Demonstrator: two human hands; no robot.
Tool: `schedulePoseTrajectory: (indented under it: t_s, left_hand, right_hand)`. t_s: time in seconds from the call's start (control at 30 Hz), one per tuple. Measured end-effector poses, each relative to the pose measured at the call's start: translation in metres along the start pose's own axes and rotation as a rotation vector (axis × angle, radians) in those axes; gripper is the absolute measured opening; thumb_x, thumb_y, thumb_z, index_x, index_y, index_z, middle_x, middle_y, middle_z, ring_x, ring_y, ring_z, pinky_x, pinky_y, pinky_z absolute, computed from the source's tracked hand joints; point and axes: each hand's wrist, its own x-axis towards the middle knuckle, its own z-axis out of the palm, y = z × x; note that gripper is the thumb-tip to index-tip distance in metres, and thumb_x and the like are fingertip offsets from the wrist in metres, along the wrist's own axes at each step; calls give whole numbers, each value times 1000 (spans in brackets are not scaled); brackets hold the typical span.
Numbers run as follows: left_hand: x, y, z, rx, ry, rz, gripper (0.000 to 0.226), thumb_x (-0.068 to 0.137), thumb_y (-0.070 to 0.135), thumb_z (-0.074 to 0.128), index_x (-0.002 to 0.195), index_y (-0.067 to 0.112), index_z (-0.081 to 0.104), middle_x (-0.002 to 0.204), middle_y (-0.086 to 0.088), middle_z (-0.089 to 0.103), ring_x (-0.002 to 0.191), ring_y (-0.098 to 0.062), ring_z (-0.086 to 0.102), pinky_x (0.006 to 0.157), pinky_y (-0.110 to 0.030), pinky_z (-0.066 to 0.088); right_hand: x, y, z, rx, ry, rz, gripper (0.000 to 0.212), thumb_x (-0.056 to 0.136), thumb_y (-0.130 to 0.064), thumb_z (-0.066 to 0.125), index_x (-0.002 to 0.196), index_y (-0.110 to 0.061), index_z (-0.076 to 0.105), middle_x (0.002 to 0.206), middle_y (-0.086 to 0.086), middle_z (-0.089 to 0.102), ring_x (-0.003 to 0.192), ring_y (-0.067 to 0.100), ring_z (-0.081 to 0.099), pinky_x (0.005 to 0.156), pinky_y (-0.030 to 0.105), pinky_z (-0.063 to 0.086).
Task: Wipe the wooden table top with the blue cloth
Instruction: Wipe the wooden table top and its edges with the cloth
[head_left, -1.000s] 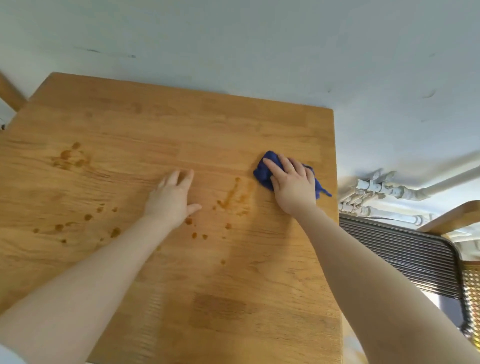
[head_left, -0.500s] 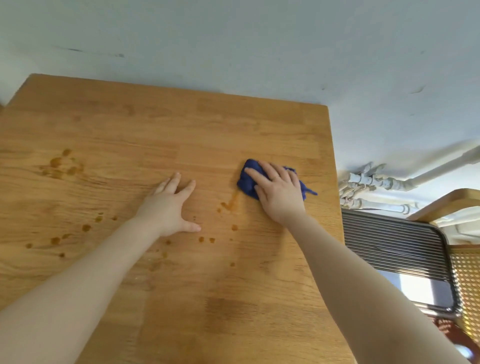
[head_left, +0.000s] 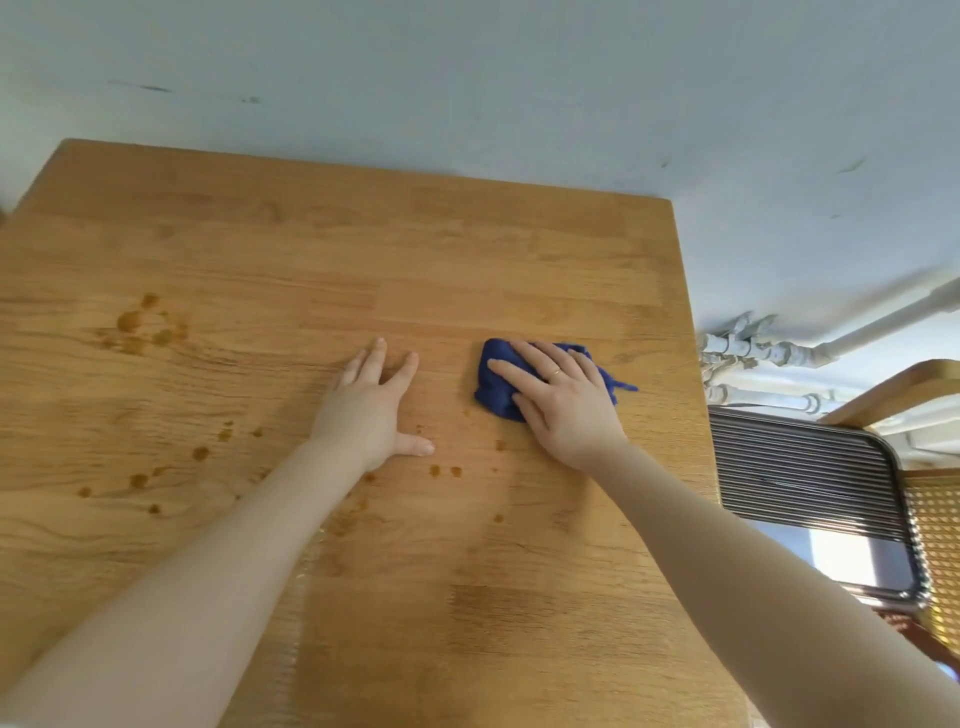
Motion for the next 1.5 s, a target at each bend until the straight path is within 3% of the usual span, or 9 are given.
schedulePoseTrajectory:
  t_s: [0.23,0.43,0.53,0.83,0.93,1.1,1.2,1.37,1.5]
  left_hand:
    - [2,-4,4,-18,14,24,105,75,60,63,149,34,-8,156,-2,-23,145,-22,-12,117,-40,7]
    - [0,-3,6,-47,38,20,107,74,59,66,149,34,-5,156,-3,-21,145,-21,-12,117,-37,7]
    - [1,-2,3,-42,31,17,107,74,59,65,149,34,-6,156,-2,-22,145,-21,-12,118,-38,8]
    - [3,-4,6,-60,18,23,107,73,57,67,148,35,-6,155,-1,-23,145,-20,-14,117,-37,4]
    - [4,-2,4,-53,11,8,108,73,56,68,149,34,-6,155,-1,-23,145,-21,-12,117,-36,4]
    - [2,3,1,-37,12,-29,109,72,56,70,149,35,-4,156,-2,-21,145,-20,-11,117,-34,6]
    - [2,4,-1,-34,1,-40,109,72,56,70,149,35,-5,156,-2,-21,145,-19,-12,117,-35,7]
    - [5,3,0,11,-27,-37,108,74,55,68,149,35,-7,156,-2,-22,145,-21,-12,117,-36,7]
    - [4,0,4,10,-23,-47,106,76,56,65,148,36,-9,155,-1,-24,145,-20,-13,117,-36,4]
  right_hand:
    - [53,1,2,27,115,605,40,99,-30,31,138,-37,36,151,1,31,140,25,20,111,43,12]
    - [18,-53,14,-3,42,91,40,91,-29,35,126,-33,53,136,6,52,124,32,48,102,49,34]
    - [18,-38,9,25,-14,-31,41,91,-32,33,126,-33,55,135,4,53,123,32,49,102,49,34]
    - [47,40,-6,-2,145,513,36,97,-29,35,131,-35,45,146,3,39,137,27,26,111,48,15]
    - [51,19,-3,3,110,447,37,96,-28,37,131,-35,45,146,3,39,136,27,27,110,48,17]
    - [24,-49,11,42,-34,47,42,90,-33,31,127,-36,51,140,3,48,130,31,40,107,50,24]
    - [16,-34,5,70,-125,-162,42,90,-33,32,127,-35,52,140,3,48,129,30,43,106,50,27]
    - [29,39,-8,0,31,192,38,96,-29,39,133,-33,45,145,3,41,133,29,34,109,46,20]
    - [30,27,-3,-15,59,325,39,99,-28,33,137,-34,39,150,5,31,139,29,23,112,46,13]
